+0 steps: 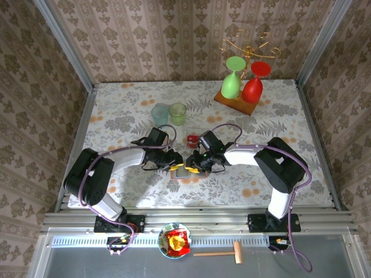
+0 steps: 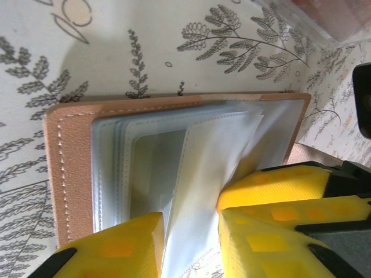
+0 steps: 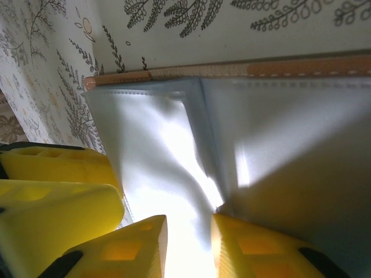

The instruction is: Take the credit cards out of the card holder

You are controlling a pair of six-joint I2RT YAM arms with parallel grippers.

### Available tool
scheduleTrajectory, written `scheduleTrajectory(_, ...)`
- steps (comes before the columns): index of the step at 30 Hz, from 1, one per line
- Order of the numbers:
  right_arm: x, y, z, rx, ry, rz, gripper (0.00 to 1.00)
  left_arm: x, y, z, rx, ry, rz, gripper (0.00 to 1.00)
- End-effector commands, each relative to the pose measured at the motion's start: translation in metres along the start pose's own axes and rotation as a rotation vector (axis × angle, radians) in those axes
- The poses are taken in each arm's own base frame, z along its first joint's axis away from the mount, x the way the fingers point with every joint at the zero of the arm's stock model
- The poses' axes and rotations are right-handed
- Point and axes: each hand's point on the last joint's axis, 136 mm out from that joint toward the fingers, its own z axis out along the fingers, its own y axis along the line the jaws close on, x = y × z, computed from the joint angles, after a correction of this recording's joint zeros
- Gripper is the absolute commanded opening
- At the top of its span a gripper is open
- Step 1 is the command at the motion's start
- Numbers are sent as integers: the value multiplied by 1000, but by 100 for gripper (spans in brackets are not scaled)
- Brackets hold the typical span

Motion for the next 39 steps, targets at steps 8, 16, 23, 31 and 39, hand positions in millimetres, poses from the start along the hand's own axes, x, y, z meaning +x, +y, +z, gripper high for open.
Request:
scheduleTrajectory(8,-15,5,-50,39,-99,-35,30,-8,-46,-12,83,-5,83,35)
scheduleTrajectory(16,-20,0,-89,89,-181,-59,30,-11,-74,-2,132,18,130,40)
scheduleTrajectory(23,-18,-3,-111,128,-227,-84,30,-8,-98,17,159,52,181,48)
scheduleTrajectory(31,-16,3,-113,100,-226,-81,30,-7,-103,16,167,38,207,52)
scheduleTrajectory(39,-17,12,-116,84,-224,-88,30,-14,-116,22,223,42,220,60)
